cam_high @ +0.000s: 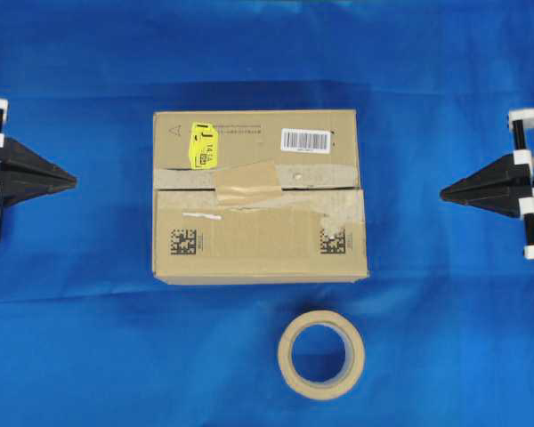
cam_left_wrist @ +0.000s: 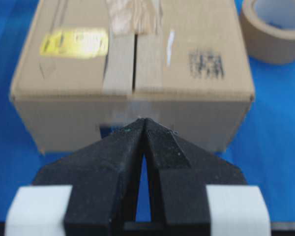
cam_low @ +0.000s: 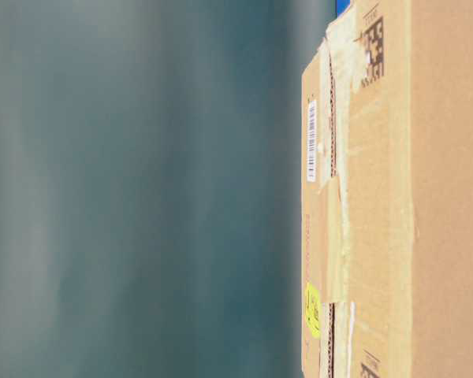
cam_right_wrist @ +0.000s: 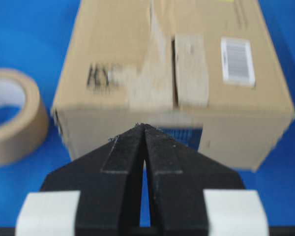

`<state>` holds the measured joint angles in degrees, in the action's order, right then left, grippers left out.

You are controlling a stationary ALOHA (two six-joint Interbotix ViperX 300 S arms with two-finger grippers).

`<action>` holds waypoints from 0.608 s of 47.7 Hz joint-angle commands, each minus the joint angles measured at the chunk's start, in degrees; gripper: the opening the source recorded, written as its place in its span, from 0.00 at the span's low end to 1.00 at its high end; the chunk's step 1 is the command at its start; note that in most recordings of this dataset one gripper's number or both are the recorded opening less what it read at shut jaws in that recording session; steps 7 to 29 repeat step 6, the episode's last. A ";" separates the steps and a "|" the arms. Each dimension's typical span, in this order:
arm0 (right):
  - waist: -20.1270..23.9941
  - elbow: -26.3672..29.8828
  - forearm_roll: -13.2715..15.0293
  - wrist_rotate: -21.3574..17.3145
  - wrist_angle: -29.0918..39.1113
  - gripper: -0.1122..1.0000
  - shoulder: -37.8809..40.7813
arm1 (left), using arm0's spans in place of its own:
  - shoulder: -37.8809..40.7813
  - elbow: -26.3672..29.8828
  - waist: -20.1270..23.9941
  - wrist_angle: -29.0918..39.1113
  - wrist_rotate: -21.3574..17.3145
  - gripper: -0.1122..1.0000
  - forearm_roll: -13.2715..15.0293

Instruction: Apply tape along the seams of the closed cardboard box to seal it securely.

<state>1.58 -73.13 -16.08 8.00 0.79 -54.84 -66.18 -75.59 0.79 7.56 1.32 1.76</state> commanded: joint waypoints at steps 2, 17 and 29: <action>-0.26 -0.97 0.09 0.09 -0.35 0.10 0.00 | -0.97 -1.41 0.09 -0.18 0.88 0.10 0.18; -0.26 -1.67 0.09 0.09 -0.62 0.10 0.79 | -0.79 -1.93 0.09 -0.35 1.41 0.10 0.18; -0.26 -1.67 0.09 0.09 -0.62 0.10 0.79 | -0.79 -1.93 0.09 -0.35 1.41 0.10 0.18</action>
